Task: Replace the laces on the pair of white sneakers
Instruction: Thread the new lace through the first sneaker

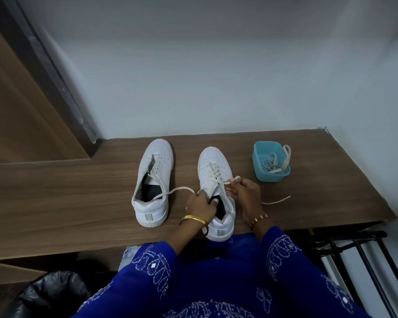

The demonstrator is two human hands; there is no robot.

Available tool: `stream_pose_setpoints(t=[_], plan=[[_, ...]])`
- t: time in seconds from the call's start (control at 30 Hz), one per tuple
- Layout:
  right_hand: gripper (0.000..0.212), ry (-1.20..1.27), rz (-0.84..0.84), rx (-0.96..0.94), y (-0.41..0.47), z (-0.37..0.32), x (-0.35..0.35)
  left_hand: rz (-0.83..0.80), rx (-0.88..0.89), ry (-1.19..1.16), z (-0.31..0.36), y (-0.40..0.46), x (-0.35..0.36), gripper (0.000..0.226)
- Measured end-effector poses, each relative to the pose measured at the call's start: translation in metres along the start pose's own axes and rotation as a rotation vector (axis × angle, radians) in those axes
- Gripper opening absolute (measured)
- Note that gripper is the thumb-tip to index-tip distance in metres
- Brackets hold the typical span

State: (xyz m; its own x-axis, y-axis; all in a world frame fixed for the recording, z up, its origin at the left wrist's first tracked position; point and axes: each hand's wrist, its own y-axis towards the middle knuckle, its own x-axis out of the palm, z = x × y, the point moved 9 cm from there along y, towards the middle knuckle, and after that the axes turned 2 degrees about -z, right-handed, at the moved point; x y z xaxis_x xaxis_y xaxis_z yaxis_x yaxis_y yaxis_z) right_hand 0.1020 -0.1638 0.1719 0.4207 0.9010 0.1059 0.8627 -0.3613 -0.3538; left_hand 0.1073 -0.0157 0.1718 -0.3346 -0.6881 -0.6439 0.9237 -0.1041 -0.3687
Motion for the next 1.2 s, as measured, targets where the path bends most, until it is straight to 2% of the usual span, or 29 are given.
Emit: stream_pose_setpoints(t=[0.17, 0.27, 0.37, 0.43, 0.53, 0.67, 0.9, 1.2], plan=[[0.016, -0.011, -0.012, -0.002, -0.001, -0.002, 0.001, -0.036, 0.010, -0.197, 0.006, 0.004, 0.002, 0.038], [0.015, -0.011, -0.014, -0.008, -0.001, -0.005, 0.002, -0.094, -0.053, -0.497, 0.001, 0.009, 0.011, 0.062], [0.011, -0.009, -0.015, -0.018, -0.002, -0.007, 0.002, -0.155, -0.112, -0.741, 0.001, 0.009, 0.018, 0.057], [0.010, -0.016, -0.015, -0.023, -0.003, -0.007, 0.002, -0.104, -0.158, -0.916, 0.001, 0.007, 0.012, 0.043], [0.014, -0.039, -0.014, -0.035, -0.003, -0.010, 0.002, 0.072, -0.220, -1.070, -0.005, 0.007, 0.001, 0.005], [0.018, -0.028, -0.010, -0.004, -0.002, -0.009, 0.000, 0.147, -0.247, -1.219, -0.003, 0.010, -0.005, 0.030], [0.012, 0.143, 0.043, 0.136, -0.004, 0.007, 0.000, 0.126, -0.355, -1.401, -0.021, 0.014, -0.003, 0.023], [0.020, 0.004, -0.055, -0.076, -0.004, -0.049, 0.009, 0.076, -0.180, -1.288, 0.001, 0.022, -0.034, 0.023]])
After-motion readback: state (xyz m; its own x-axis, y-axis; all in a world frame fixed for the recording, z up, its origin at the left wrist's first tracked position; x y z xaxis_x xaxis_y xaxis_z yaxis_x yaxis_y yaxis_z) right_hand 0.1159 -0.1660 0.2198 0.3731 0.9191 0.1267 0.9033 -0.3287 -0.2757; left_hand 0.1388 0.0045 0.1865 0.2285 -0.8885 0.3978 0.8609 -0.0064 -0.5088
